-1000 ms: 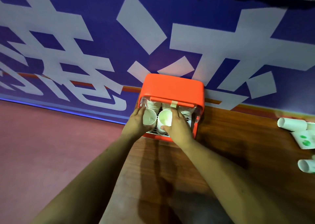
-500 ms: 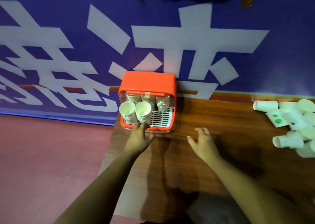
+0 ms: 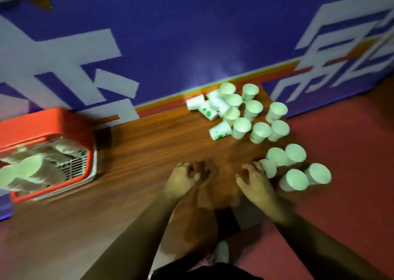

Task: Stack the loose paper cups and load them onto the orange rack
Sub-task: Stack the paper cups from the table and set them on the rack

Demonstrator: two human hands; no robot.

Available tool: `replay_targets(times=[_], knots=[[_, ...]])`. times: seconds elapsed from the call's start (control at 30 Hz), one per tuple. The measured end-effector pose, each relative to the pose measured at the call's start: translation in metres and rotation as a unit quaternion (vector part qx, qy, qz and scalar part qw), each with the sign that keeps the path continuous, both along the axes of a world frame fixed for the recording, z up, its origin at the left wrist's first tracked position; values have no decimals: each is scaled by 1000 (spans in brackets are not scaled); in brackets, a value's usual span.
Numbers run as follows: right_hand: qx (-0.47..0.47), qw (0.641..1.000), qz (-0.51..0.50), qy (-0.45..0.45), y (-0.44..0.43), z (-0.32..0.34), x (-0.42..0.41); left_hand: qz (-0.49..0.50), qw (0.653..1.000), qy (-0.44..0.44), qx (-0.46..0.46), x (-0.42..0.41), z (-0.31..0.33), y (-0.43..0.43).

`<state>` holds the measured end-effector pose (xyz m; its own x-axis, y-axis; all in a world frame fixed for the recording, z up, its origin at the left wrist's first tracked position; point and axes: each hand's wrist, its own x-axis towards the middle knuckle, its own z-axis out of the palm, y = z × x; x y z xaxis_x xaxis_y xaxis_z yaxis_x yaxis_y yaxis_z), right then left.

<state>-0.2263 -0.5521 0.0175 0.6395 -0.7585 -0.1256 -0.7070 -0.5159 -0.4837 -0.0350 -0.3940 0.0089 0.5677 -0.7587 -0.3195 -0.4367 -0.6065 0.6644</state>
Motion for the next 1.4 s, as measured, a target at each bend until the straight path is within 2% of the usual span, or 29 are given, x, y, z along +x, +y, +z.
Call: replay_targets(times=[0.23, 0.37, 0.5, 0.7, 0.8, 1.0, 1.17, 1.3, 1.4], knots=[[3, 991, -121, -49, -80, -28, -110, -123, 992, 24, 19, -82, -5, -132], [23, 982, -189, -7, -100, -43, -140, -164, 985, -9, 47, -111, -9, -188], [48, 980, -184, 60, -105, -59, -146, -181, 978, -20, 98, -128, -27, -218], [17, 983, -170, 63, -109, -67, -144, -229, 964, -47, 125, -138, -54, -226], [17, 986, -161, 35, -108, -67, -147, -218, 971, -56, 77, -139, -58, -218], [34, 971, -216, -98, -88, -38, -142, -214, 975, -28, 52, -120, -39, -202], [105, 962, -171, -187, -71, -19, -103, -121, 993, -14, 0, -80, -1, -161], [141, 971, -105, -161, -60, -1, -51, 39, 998, 1, -50, -37, 19, -109], [124, 979, -55, -150, -47, 10, -4, 135, 989, -12, -65, -11, 29, -64]])
